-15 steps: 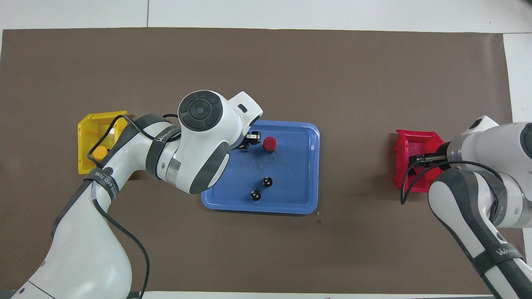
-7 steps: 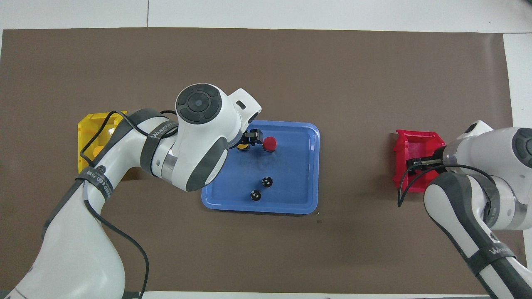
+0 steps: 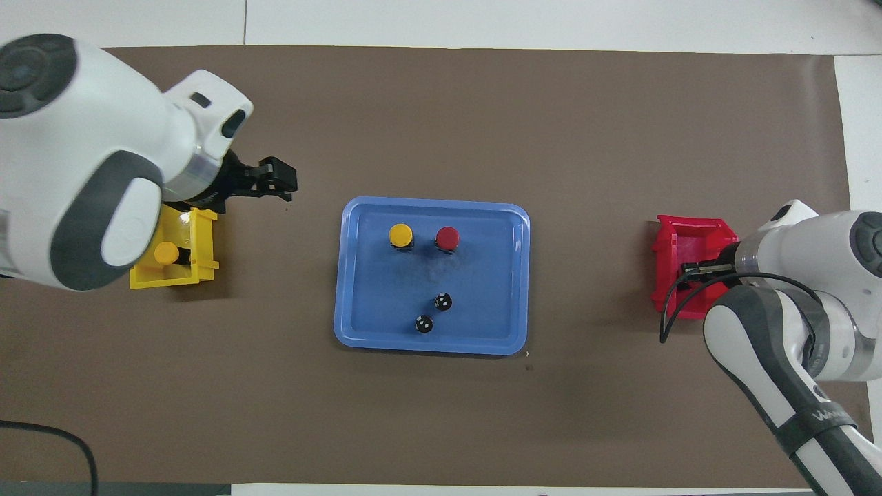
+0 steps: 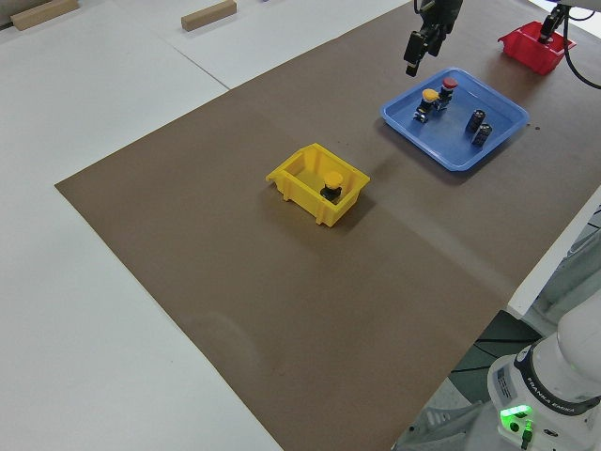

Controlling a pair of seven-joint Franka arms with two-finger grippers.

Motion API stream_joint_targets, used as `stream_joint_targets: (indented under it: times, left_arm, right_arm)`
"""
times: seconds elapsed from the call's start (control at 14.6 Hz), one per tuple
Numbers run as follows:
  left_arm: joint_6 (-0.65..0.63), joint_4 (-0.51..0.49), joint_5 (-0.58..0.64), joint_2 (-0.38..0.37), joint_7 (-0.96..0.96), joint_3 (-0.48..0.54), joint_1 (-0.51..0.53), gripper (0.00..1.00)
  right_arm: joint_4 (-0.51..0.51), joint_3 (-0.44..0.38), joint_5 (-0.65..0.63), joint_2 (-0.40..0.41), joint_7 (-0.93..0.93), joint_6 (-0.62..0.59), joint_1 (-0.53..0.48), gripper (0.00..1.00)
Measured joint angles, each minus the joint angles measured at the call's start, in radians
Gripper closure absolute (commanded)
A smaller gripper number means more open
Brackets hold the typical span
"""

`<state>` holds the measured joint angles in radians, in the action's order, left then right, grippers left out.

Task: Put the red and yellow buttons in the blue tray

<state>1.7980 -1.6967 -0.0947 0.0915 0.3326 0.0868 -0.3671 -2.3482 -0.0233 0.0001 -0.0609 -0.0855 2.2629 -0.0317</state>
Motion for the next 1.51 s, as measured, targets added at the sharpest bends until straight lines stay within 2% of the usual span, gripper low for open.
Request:
stream_joint_targets:
  times: [0.14, 0.27, 0.41, 0.55, 0.69, 0.89, 1.1, 1.24, 1.51]
  left_arm:
    - [-0.033, -0.001, 0.010, -0.038, -0.151, 0.003, 0.109, 0.00]
    - [-0.035, -0.010, 0.033, -0.056, -0.298, 0.005, 0.194, 0.00]
    - [0.005, -0.047, 0.037, -0.060, -0.352, 0.004, 0.253, 0.09]
    - [0.076, -0.119, 0.037, -0.062, -0.365, 0.004, 0.277, 0.19]
    - [0.140, -0.191, 0.037, -0.061, -0.365, -0.002, 0.277, 0.25]
    - [0.241, -0.295, 0.038, -0.059, -0.366, -0.011, 0.275, 0.25]
    - [0.291, -0.375, 0.038, -0.052, -0.366, -0.012, 0.276, 0.25]
    - [0.297, -0.406, 0.038, -0.051, -0.366, -0.011, 0.278, 0.25]
    - [0.304, -0.429, 0.038, -0.054, -0.366, -0.011, 0.278, 0.25]
  right_arm:
    - [0.086, 0.001, 0.000, 0.003, 0.000, -0.122, 0.001, 0.81]
    - [0.227, 0.006, 0.000, 0.012, 0.000, -0.281, 0.010, 0.81]
    - [0.381, 0.009, 0.002, 0.043, 0.050, -0.407, 0.052, 0.81]
    - [0.522, 0.011, 0.014, 0.101, 0.156, -0.460, 0.130, 0.84]
    - [0.610, 0.015, 0.060, 0.157, 0.317, -0.434, 0.225, 0.84]
    - [0.639, 0.019, 0.074, 0.238, 0.549, -0.320, 0.380, 0.84]
    - [0.637, 0.019, 0.065, 0.324, 0.666, -0.251, 0.484, 0.84]
    - [0.626, 0.018, 0.052, 0.359, 0.689, -0.233, 0.503, 0.83]
    - [0.560, 0.010, 0.051, 0.361, 0.689, -0.167, 0.497, 0.83]
